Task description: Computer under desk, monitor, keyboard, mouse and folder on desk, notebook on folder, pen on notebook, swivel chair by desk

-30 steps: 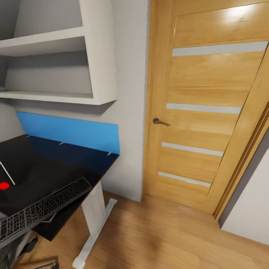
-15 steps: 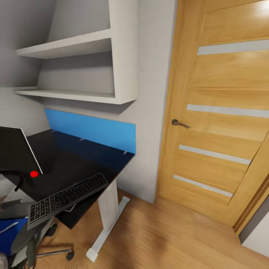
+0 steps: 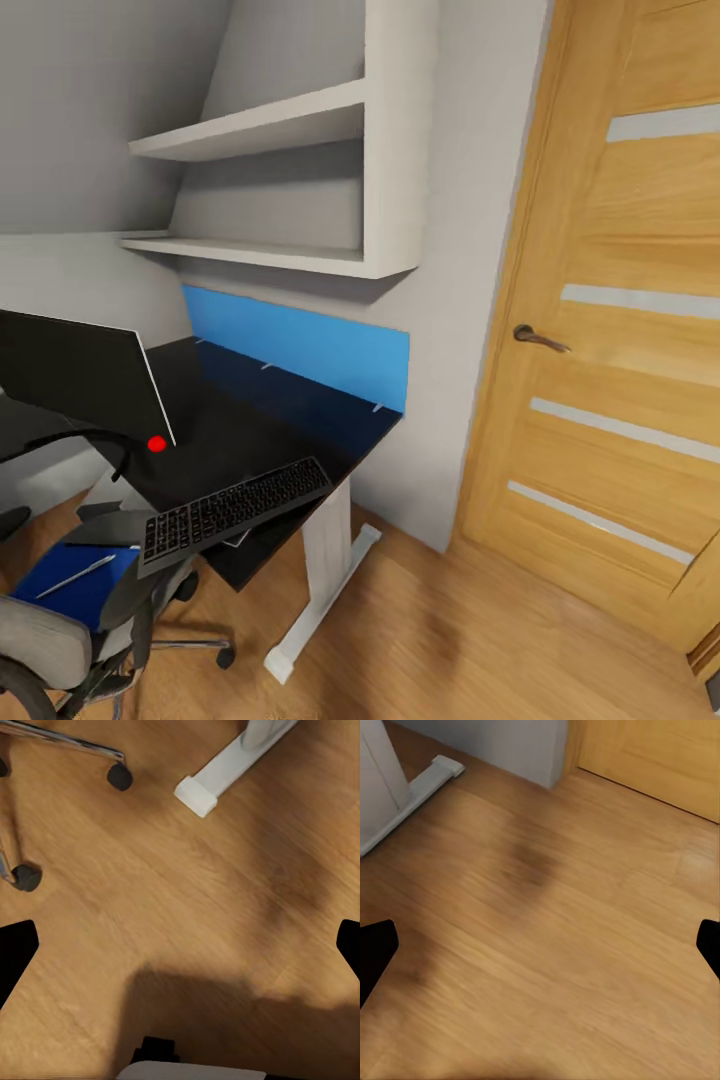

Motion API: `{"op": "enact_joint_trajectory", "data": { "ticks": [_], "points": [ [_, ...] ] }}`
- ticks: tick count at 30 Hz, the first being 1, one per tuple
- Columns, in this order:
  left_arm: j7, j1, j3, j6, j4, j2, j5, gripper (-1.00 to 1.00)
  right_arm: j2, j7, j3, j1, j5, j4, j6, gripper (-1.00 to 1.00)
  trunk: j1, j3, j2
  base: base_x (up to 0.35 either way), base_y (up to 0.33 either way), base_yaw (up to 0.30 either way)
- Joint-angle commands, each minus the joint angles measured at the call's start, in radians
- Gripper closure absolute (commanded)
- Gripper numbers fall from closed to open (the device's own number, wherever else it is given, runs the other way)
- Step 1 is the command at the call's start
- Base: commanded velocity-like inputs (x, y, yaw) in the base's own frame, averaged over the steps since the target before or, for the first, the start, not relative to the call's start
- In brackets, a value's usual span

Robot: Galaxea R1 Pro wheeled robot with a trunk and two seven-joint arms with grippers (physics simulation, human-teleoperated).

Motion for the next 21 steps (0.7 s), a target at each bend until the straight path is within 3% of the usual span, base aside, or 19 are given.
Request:
{"op": "enact_joint_trajectory", "data": {
  "ticks": [1, 21],
  "points": [
    [0.001, 0.0, -0.001, -0.002, 0.0, 0.0, 0.004, -1.0, 0.0, -0.003, -0.001, 0.0, 0.001, 0.0, -0.003, -1.0, 0.0, -0.001, -0.001, 0.0, 0.0, 0.291],
    [0.001, 0.0, -0.001, -0.003, 0.0, 0.0, 0.004, -1.0, 0.0, -0.003, -0.001, 0.0, 0.001, 0.0, -0.002, -1.0, 0.0, -0.001, -0.001, 0.0, 0.0, 0.29]
  ]
}}
